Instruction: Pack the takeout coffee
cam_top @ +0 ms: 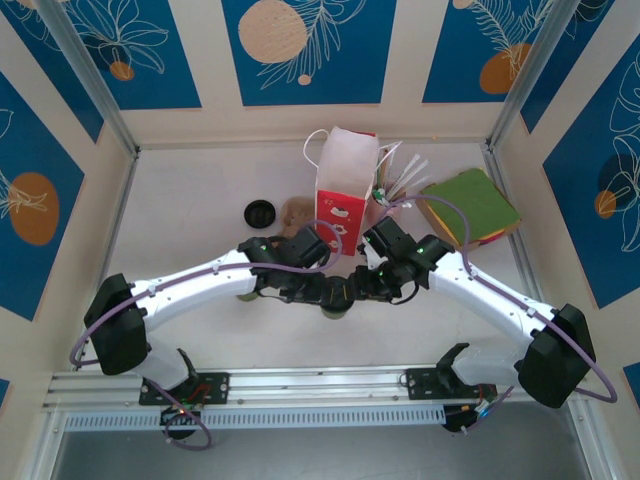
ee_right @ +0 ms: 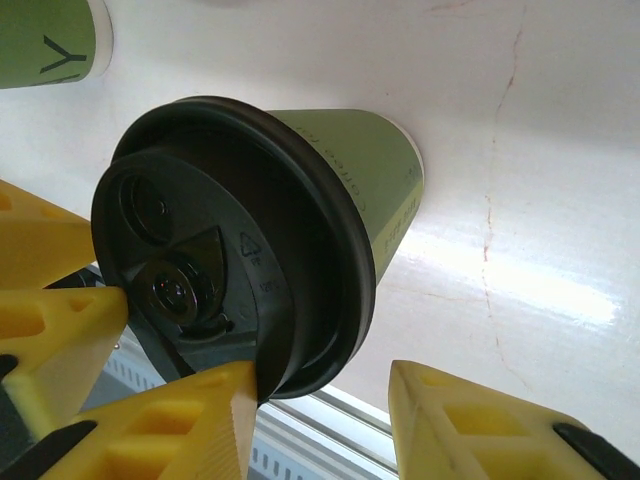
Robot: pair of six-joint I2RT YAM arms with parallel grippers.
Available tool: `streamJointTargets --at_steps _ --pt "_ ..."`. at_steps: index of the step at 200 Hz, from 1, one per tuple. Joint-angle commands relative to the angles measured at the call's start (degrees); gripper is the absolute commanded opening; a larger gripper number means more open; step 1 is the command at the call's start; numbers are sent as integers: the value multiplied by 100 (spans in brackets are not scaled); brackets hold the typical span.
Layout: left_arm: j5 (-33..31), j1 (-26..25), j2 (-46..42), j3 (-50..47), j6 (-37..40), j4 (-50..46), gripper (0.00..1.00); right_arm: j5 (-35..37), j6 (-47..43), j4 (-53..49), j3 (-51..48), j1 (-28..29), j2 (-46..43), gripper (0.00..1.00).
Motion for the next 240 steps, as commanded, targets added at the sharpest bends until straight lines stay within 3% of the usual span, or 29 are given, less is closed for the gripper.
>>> streamJointTargets --at_steps 1,116,163,240 --pt "-55 -58 95 -56 -34 -157 35 -145 155 -146 40 26 -94 42" --pt "-92 -55 191 -76 -8 -149 33 -698 243 292 -197 29 198 44" --pt "-75 -54 218 -104 -15 -140 32 -663 175 319 -328 35 286 33" --pt "-38 -53 333 -329 -32 -95 28 -458 0 330 -607 78 580 27"
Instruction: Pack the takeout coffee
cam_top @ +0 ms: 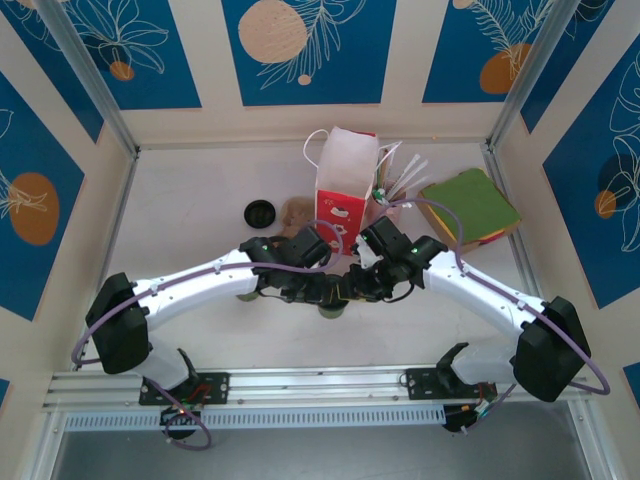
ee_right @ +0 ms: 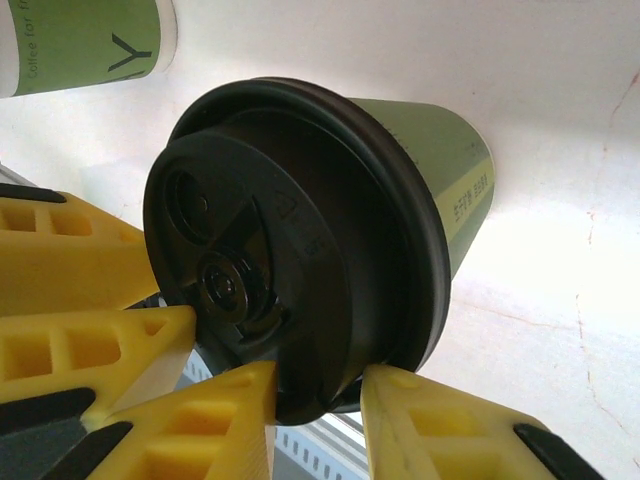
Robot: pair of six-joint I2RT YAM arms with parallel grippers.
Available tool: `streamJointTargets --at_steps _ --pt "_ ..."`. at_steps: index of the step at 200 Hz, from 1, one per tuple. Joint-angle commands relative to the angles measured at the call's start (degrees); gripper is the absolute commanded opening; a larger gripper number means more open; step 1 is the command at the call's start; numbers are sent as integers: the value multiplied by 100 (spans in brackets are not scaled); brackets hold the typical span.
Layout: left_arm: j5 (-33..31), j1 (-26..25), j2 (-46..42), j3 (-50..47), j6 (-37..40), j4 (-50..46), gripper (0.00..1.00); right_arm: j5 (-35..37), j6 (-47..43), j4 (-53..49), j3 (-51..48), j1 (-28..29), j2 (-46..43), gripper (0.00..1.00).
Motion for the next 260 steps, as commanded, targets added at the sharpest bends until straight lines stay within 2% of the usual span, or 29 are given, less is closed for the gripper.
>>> streamJointTargets --at_steps 1,139,195,260 --pt "-78 -53 265 -326 -31 -159 28 253 -194 -363 -400 90 333 27" --pt "-48 -62 374 -594 -36 -101 26 576 -336 -310 -714 188 718 26" --pt "-102 -54 288 -81 13 -282 26 439 -380 -515 -74 178 466 27" --pt "-197 44 125 556 73 -411 30 392 -285 -694 723 171 172 37"
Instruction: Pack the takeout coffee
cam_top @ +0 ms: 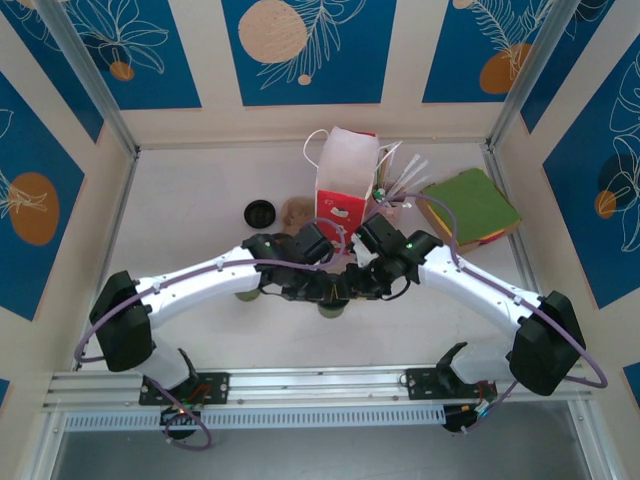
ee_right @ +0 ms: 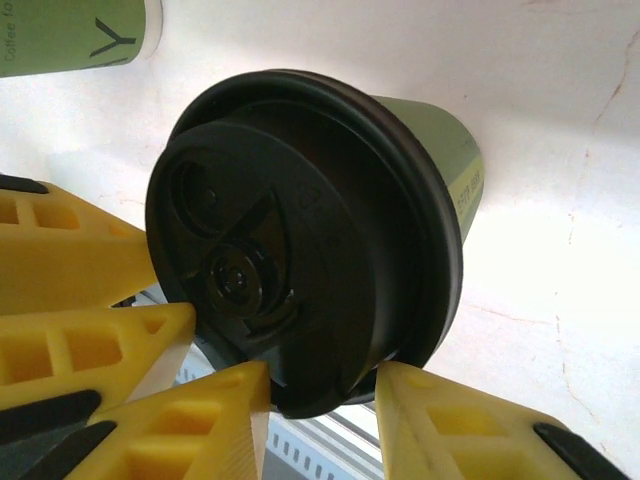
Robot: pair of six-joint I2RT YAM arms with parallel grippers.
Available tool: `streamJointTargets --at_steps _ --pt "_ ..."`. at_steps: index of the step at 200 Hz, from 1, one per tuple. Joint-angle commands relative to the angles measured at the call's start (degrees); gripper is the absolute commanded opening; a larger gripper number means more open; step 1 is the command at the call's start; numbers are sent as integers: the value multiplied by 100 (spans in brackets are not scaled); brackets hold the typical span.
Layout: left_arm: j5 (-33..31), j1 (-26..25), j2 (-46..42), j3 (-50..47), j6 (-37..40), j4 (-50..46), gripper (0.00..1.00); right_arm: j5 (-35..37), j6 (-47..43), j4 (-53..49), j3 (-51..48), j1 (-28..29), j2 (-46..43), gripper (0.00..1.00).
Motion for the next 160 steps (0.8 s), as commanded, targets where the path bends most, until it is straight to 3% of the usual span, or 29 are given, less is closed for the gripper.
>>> streamJointTargets --at_steps 1,63,160 --pt "-140 42 2 260 88 -153 30 93 -55 -254 270 33 -24 37" --pt "-79 390 -196 229 202 -21 31 31 205 -158 222 105 -120 43" --pt "64 663 247 360 668 24 31 301 495 -116 132 401 155 46"
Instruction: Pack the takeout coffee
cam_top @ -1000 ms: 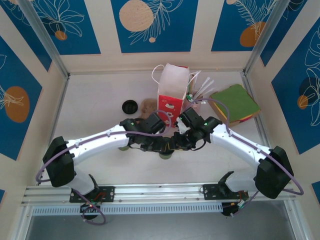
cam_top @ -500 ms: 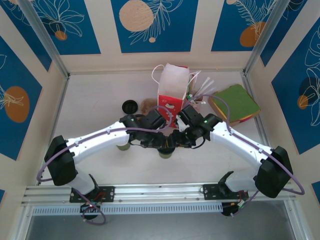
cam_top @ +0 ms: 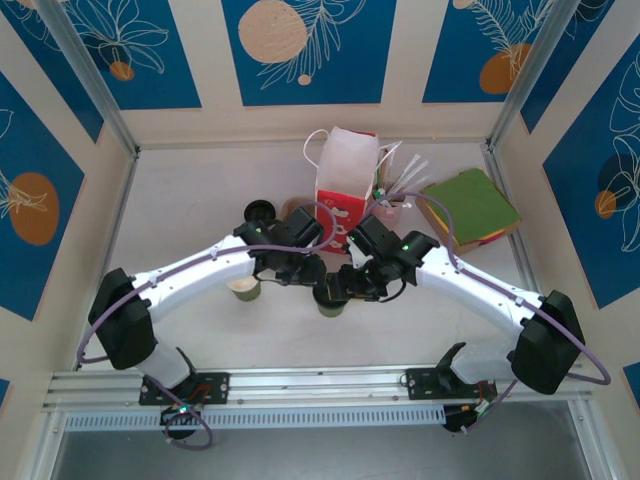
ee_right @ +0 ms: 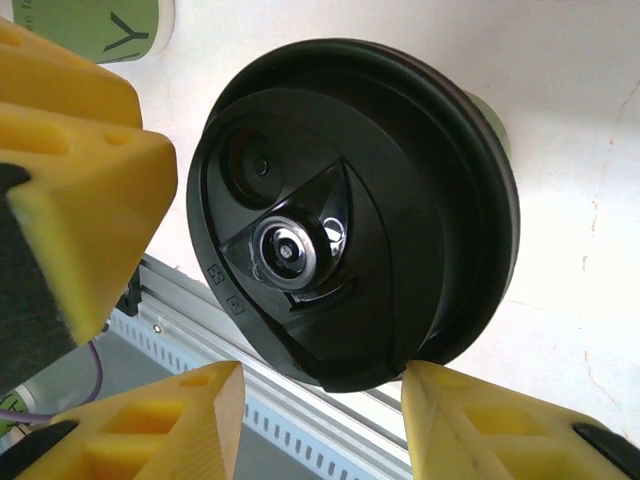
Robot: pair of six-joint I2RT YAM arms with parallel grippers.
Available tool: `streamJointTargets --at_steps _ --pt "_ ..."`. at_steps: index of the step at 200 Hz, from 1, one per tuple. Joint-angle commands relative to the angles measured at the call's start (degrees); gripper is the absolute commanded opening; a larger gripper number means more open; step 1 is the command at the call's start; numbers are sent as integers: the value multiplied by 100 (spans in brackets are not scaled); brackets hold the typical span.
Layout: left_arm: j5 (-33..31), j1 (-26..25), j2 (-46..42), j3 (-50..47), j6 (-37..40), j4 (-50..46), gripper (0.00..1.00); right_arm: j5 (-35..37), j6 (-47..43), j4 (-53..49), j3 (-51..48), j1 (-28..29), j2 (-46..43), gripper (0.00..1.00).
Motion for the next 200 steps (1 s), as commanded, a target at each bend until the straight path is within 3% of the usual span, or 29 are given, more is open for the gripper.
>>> streamJointTargets --at_steps 1,36,65,118,200 --pt "109 43 177 183 190 30 31 88 122 -44 -43 44 113 46" --pt "193 48 272 83 183 118 30 164 132 -55 -74 62 243 46" --pt "210 38 290 -93 146 178 28 197 113 -39 -137 66 334 39" --pt "213 29 281 -508 25 283 24 269 35 -21 -357 99 458 35" --pt "178 -92 233 -946 -122 376 24 377 -53 47 -712 164 632 33"
